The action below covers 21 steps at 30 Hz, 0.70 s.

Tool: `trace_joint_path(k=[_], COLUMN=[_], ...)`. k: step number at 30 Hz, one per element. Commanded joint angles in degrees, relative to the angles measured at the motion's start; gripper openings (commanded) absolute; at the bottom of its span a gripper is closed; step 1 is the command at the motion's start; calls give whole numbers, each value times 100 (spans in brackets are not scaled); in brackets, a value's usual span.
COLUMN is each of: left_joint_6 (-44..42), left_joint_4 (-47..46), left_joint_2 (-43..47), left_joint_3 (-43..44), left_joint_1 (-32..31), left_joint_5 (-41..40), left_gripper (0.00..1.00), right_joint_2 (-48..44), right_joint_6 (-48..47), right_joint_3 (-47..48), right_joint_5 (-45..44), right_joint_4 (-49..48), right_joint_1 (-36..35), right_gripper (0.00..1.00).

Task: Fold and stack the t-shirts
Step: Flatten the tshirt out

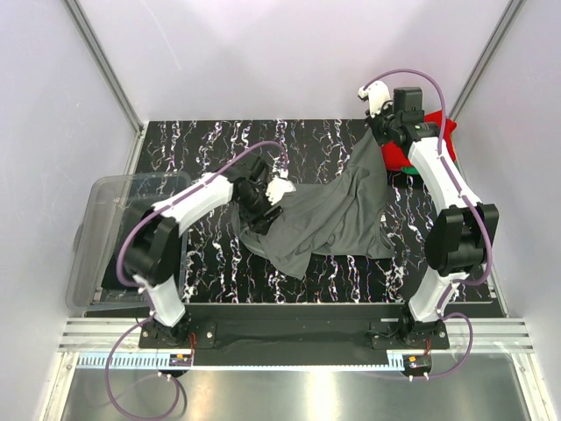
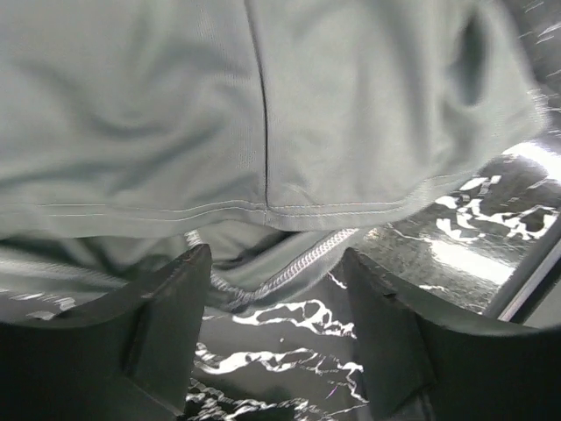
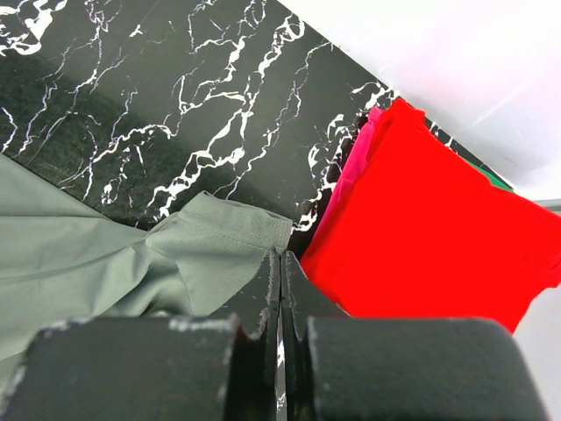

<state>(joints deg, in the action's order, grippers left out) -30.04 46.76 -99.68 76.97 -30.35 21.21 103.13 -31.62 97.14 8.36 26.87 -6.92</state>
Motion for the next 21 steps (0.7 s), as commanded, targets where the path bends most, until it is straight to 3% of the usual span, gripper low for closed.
trace_joint_path(k=[1, 21], left_joint_6=[165, 95], left_joint_4=[-351, -598], left_joint_2=[-323, -1211], left_joint_3=[81, 266], left_joint_1=[64, 64], left_joint_5=[15, -398], left_gripper=[64, 57], right_joint_2=[-381, -443], right_joint_6=[85, 68], right_joint_3=[-11, -134], right_joint_5=[201, 236], right_joint_4=[-51, -7], right_joint_1=[-29, -29], right_gripper=[0, 0])
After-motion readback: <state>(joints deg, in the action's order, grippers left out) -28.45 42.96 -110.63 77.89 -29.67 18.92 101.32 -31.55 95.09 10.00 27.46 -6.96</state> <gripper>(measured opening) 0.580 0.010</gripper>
